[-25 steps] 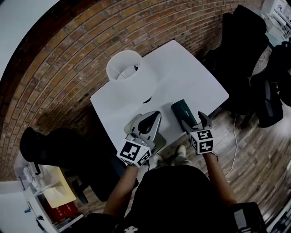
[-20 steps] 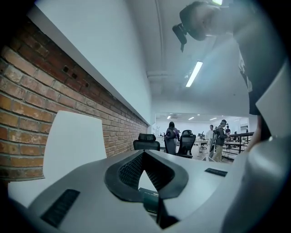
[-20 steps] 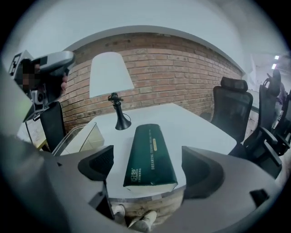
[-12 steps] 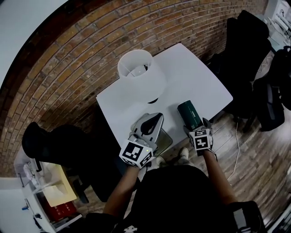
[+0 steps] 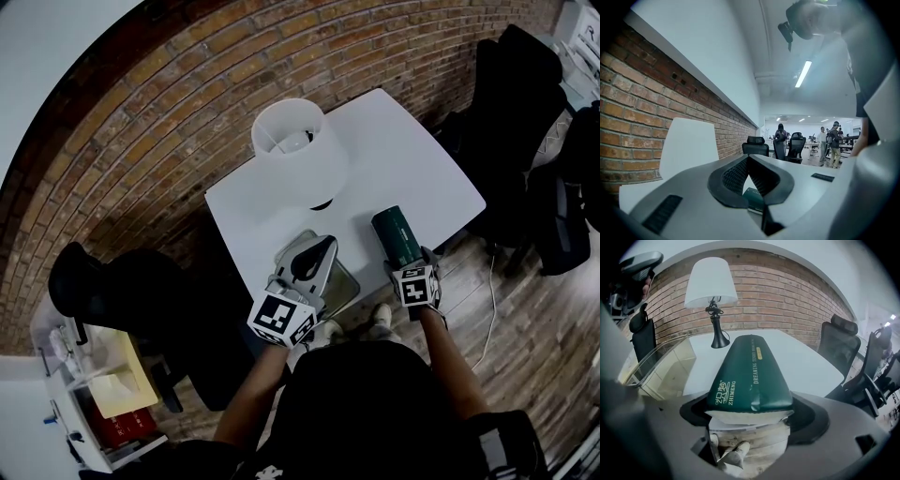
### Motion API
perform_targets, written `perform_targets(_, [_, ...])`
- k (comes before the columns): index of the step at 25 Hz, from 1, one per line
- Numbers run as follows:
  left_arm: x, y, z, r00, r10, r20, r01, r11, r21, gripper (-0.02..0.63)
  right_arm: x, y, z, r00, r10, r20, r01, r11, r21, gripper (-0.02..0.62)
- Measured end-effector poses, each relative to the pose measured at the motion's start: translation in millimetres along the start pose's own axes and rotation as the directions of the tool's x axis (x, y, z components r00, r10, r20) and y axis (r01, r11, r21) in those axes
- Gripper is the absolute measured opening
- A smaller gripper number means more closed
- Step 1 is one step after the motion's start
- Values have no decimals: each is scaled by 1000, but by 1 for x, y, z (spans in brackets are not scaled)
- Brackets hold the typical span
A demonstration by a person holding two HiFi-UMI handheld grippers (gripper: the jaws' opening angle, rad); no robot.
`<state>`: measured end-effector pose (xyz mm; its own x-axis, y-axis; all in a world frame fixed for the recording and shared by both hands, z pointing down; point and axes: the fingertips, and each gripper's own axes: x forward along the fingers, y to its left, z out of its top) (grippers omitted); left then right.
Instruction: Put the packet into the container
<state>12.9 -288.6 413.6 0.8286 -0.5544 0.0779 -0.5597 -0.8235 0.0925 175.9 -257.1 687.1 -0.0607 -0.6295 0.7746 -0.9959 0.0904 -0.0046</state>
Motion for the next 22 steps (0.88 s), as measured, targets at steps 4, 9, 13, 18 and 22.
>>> perform_targets(4, [-2, 3, -2, 1000, 13, -4, -13, 1000, -5, 5, -2, -2, 0, 1000, 10, -23, -10, 1000, -20, 436])
perform_targets(9, [0, 5, -5, 1000, 22, -12, -22, 1000, -6, 6, -3, -2, 1, 1000, 10, -30, -11, 999, -45, 417])
perform_targets(13, [2, 6, -6, 1000, 26, -13, -26, 1000, -8, 5, -2, -3, 3, 999, 14, -31, -15, 999, -47, 416])
perform_targets(18, [2, 8, -8, 999, 36, -17, -36, 999, -8, 5, -9, -3, 10, 1000, 19, -13, -19, 1000, -20, 411])
perform_targets(22, [3, 10, -8, 999, 42, -19, -42, 999, -8, 5, -12, -3, 18, 1000, 17, -2, -17, 999, -28, 410])
